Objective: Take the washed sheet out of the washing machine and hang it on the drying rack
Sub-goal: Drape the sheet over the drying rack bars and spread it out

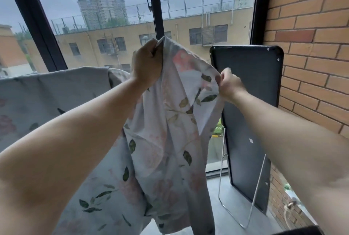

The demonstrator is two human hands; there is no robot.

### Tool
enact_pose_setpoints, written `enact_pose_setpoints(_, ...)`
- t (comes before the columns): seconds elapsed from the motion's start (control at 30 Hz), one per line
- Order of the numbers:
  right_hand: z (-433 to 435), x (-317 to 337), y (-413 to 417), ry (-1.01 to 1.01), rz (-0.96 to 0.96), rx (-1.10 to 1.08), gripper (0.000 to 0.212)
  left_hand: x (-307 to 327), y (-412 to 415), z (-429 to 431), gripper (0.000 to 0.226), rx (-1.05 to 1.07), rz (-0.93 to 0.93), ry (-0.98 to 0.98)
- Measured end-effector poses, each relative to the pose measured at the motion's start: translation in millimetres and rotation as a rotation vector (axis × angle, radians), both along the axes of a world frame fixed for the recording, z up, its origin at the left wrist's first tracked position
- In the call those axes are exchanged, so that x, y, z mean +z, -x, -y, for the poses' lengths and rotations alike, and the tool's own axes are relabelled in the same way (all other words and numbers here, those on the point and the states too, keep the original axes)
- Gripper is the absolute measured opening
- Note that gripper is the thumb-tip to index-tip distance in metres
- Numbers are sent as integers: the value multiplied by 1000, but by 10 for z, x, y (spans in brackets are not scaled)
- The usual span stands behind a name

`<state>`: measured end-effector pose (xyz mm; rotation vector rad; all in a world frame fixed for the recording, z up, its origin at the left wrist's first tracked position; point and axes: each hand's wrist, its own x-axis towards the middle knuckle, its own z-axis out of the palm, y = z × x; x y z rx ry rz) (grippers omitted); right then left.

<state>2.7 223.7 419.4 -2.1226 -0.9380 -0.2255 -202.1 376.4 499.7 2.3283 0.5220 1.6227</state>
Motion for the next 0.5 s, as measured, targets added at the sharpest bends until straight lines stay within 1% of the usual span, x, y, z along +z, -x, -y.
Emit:
enact_pose_setpoints(0.03, 73, -117, -23, 175, -82, 17, 21, -15, -23, 15, 44, -20, -19, -10)
enact_pose_setpoints(0.07, 144, -239, -17, 311, -123, 55, 17, -38, -49, 35, 42, -43, -47, -34)
enact_pose_setpoints(0.1, 178, -352, -17, 393, -127, 76, 12, -56, -73, 55, 39, -68, -81, -64)
enact_pose_setpoints(0.13, 208, -475, 0, 420, -156, 100, 9, -90, -113, 81, 38, -96, -117, -89)
enact_pose_setpoints(0.17, 211, -579, 22, 407, -200, 135, 10, -118, -146, 108, 37, -121, -149, -117)
enact_pose_setpoints(0.23, 178, -758, 114, 427, -315, 249, 19, -172, -222, 153, 37, -159, -182, -163)
enact_pose_setpoints(0.3, 121, -953, 264, 516, -419, 342, 24, -220, -298, 192, 40, -179, -183, -193)
enact_pose_setpoints(0.33, 75, -1055, 353, 556, -472, 343, 22, -237, -331, 214, 40, -189, -180, -211)
enact_pose_setpoints(0.4, -14, -1259, 521, 612, -574, 312, 10, -256, -381, 259, 38, -206, -170, -258)
enact_pose_setpoints(0.5, -68, -1456, 660, 685, -726, 285, 18, -249, -392, 297, 34, -203, -139, -284)
